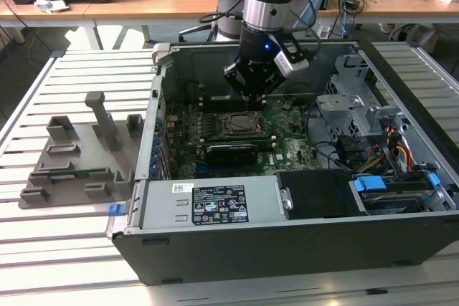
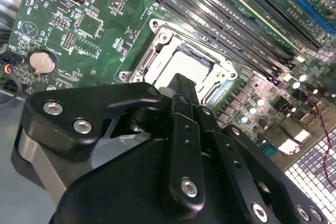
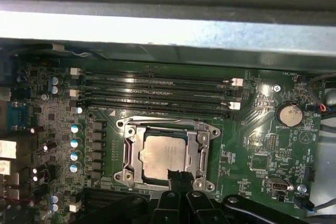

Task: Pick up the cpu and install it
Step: 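Install the first cpu locking lever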

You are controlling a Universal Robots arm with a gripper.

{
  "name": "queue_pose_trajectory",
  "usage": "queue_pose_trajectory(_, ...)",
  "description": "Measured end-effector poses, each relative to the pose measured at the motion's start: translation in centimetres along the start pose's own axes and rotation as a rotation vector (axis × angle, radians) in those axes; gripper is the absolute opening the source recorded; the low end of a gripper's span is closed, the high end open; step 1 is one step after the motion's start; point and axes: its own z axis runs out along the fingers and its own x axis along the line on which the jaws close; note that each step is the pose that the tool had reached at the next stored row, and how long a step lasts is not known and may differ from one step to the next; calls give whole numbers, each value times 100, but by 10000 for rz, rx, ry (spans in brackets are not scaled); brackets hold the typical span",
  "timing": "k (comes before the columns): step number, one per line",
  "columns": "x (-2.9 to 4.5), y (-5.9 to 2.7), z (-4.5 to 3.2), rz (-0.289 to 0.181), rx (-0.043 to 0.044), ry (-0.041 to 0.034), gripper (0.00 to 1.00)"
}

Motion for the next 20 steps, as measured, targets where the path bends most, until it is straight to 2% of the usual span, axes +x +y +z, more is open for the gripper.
queue_pose_trajectory(8,13,-11,-144,2,18,1,11)
queue_pose_trajectory(17,20,-17,-218,2,19,1,11)
queue_pose_trajectory(20,25,-22,-281,2,25,1,11)
